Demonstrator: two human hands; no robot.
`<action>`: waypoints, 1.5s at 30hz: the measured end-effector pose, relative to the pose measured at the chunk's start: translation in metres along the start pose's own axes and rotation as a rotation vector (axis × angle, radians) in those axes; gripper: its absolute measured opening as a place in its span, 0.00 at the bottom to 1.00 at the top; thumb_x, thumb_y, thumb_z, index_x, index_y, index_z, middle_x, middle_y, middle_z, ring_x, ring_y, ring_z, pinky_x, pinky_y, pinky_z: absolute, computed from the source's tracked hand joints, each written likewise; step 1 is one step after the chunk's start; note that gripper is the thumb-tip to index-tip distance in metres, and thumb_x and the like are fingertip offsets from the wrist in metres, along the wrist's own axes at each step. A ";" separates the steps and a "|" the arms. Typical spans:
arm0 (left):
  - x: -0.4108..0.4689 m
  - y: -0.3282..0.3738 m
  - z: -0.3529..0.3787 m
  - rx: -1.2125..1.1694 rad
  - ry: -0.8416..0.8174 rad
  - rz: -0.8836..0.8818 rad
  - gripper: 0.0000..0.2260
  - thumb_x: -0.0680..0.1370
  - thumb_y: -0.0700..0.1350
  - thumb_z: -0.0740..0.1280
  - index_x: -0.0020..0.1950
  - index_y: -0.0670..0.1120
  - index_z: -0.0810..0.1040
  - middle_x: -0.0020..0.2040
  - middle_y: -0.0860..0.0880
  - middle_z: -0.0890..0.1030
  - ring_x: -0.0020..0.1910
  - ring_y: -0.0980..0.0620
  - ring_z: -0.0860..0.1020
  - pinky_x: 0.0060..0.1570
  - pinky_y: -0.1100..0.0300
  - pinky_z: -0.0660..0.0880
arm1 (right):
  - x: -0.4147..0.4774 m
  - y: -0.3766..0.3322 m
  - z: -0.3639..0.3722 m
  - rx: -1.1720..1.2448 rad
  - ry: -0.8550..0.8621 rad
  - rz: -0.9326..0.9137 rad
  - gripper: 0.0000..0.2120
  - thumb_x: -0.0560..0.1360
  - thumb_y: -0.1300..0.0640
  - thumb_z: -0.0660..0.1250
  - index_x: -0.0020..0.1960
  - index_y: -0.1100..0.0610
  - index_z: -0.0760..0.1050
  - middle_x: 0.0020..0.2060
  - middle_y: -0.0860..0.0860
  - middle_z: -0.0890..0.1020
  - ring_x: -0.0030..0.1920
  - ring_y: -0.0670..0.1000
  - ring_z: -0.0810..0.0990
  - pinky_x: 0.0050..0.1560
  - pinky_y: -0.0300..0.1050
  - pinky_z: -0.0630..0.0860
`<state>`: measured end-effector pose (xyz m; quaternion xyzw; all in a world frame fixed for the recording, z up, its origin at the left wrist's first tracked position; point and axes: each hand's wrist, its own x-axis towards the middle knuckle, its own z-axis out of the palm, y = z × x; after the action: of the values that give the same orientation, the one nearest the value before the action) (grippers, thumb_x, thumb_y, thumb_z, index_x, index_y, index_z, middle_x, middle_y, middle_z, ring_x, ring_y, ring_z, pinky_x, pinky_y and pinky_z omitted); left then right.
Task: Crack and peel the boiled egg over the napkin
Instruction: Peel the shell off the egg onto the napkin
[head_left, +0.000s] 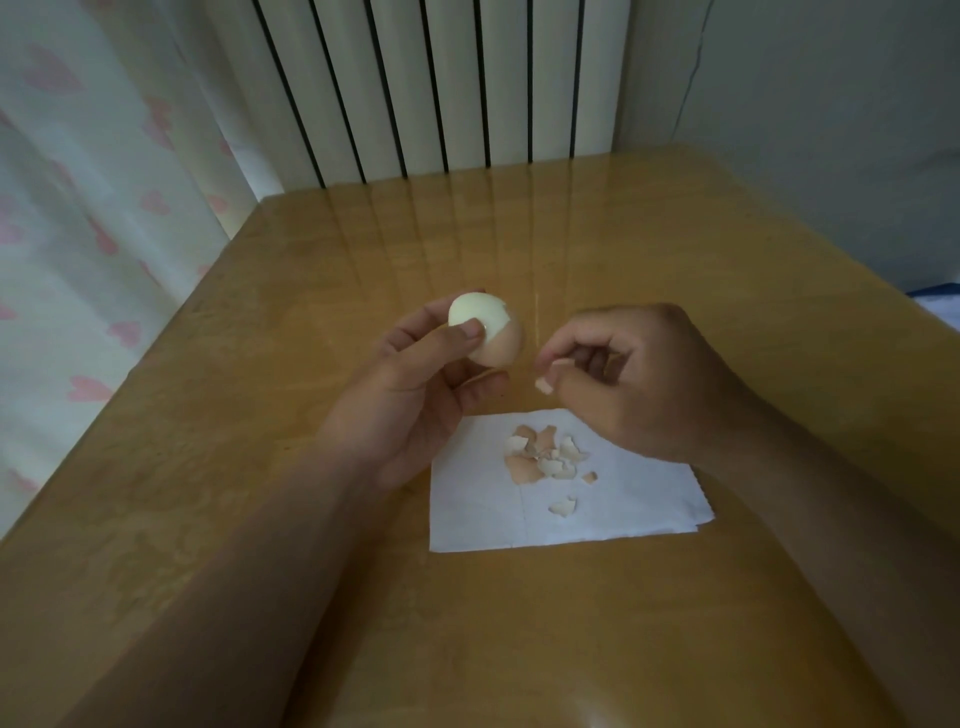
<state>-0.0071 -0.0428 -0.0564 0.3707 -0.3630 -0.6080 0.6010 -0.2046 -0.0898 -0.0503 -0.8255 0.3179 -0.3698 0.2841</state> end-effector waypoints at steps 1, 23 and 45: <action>0.000 0.000 -0.001 0.009 0.022 0.009 0.15 0.74 0.41 0.69 0.60 0.45 0.79 0.48 0.47 0.84 0.45 0.52 0.82 0.43 0.59 0.80 | -0.001 0.000 0.001 -0.032 -0.047 -0.021 0.06 0.72 0.62 0.69 0.39 0.55 0.84 0.28 0.51 0.82 0.29 0.50 0.79 0.30 0.49 0.76; -0.009 -0.007 0.008 0.429 0.030 0.105 0.24 0.64 0.44 0.80 0.58 0.45 0.80 0.53 0.47 0.83 0.47 0.55 0.84 0.45 0.62 0.79 | 0.004 0.007 0.008 0.099 0.084 0.056 0.12 0.76 0.47 0.68 0.56 0.48 0.82 0.44 0.46 0.85 0.42 0.49 0.85 0.38 0.54 0.83; -0.006 -0.009 0.008 0.594 0.130 0.141 0.22 0.64 0.49 0.79 0.56 0.45 0.83 0.51 0.48 0.86 0.47 0.53 0.85 0.46 0.61 0.80 | 0.003 0.005 0.017 -0.344 0.157 -0.287 0.16 0.80 0.55 0.58 0.54 0.62 0.81 0.38 0.54 0.81 0.36 0.54 0.79 0.33 0.52 0.77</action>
<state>-0.0182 -0.0364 -0.0612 0.5421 -0.5104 -0.4073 0.5289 -0.1913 -0.0913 -0.0616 -0.8672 0.2767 -0.4099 0.0581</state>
